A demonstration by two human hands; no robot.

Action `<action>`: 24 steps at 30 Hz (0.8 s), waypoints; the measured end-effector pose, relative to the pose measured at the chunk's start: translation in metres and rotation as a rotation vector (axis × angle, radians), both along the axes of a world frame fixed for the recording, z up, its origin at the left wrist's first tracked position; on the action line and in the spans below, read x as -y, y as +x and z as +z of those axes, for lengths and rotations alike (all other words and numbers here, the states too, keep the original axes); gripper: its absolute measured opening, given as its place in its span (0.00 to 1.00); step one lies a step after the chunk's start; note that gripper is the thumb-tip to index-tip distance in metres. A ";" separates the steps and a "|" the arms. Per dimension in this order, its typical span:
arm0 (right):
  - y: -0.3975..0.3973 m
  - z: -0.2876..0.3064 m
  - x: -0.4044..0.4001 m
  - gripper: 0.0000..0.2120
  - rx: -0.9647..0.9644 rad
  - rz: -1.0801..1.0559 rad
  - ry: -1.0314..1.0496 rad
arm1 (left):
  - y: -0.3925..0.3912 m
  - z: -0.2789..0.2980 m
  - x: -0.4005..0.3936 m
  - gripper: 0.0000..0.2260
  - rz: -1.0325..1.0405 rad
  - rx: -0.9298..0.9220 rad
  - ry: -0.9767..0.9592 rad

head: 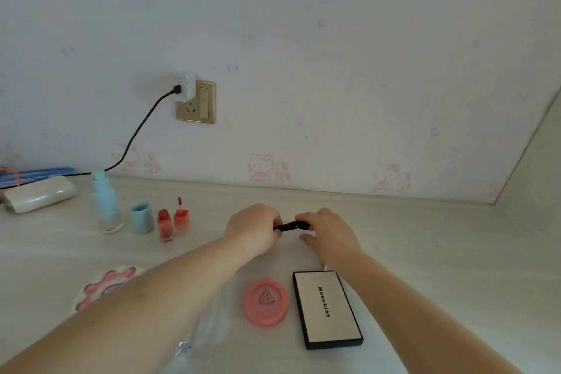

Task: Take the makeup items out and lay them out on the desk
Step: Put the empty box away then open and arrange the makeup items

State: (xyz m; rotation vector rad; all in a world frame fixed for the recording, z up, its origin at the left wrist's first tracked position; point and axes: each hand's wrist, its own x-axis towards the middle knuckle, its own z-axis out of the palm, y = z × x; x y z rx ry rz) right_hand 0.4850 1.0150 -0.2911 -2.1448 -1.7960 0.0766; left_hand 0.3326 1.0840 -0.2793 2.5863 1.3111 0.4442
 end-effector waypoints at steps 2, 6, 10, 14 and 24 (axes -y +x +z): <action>-0.006 0.006 0.007 0.18 -0.017 -0.008 0.086 | -0.020 0.007 0.005 0.08 -0.041 0.059 0.019; -0.037 0.023 0.029 0.09 -0.283 0.090 0.250 | -0.071 0.024 0.020 0.07 -0.128 0.181 0.006; -0.091 0.032 0.055 0.12 -0.511 0.145 0.271 | -0.137 0.034 0.047 0.06 -0.136 0.306 0.006; -0.145 0.033 0.069 0.11 -0.551 0.203 0.257 | -0.203 0.037 0.069 0.05 -0.036 0.410 -0.006; -0.259 0.038 0.043 0.06 -0.449 0.285 0.158 | -0.333 0.034 0.061 0.08 0.107 0.500 -0.049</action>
